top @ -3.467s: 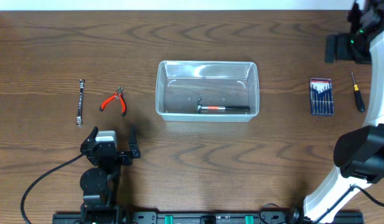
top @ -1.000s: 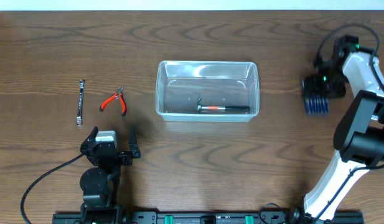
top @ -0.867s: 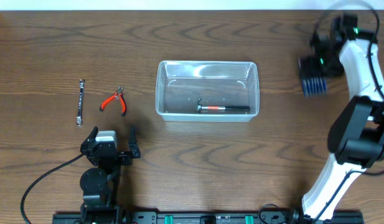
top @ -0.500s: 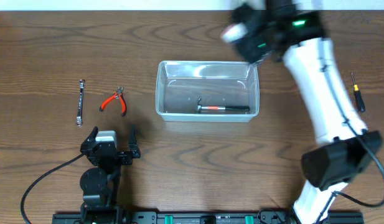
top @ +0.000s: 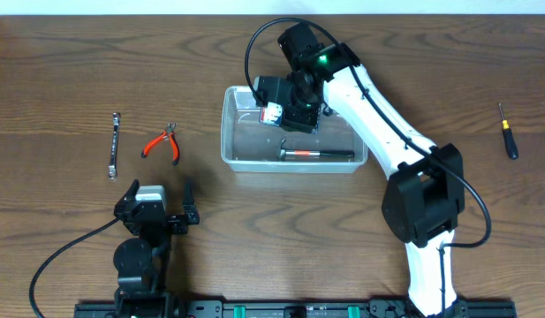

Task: Pack container
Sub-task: 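Carry the screwdriver case into the container and release it, then move the right gripper to the yellow-handled screwdriver and lower, then close the right gripper on the yellow screwdriver handle and lift, then carry the screwdriver into the container and release it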

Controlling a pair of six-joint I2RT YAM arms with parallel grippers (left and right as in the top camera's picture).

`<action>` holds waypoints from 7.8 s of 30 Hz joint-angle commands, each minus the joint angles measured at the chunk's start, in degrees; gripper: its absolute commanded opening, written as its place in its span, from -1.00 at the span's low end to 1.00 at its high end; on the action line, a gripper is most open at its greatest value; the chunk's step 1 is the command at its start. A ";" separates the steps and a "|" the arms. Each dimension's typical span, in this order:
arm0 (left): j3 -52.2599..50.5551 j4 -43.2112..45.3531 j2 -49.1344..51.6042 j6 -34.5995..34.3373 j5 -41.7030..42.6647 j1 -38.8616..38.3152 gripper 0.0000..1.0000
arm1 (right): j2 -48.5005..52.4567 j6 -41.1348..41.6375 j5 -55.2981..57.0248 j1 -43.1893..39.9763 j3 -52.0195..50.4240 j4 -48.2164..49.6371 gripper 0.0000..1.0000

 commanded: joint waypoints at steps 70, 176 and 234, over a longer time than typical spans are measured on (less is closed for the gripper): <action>-0.83 0.04 0.04 -0.31 -0.04 0.02 0.96 | -16.22 19.85 5.27 -55.78 0.83 -5.01 0.98; -0.83 0.07 0.04 -0.28 -0.04 0.02 0.96 | 15.32 28.59 6.75 -62.40 0.81 0.22 -0.74; -0.83 0.26 0.04 -0.31 -0.04 0.02 0.96 | 16.28 -10.91 -2.93 -11.37 17.64 -17.00 -0.60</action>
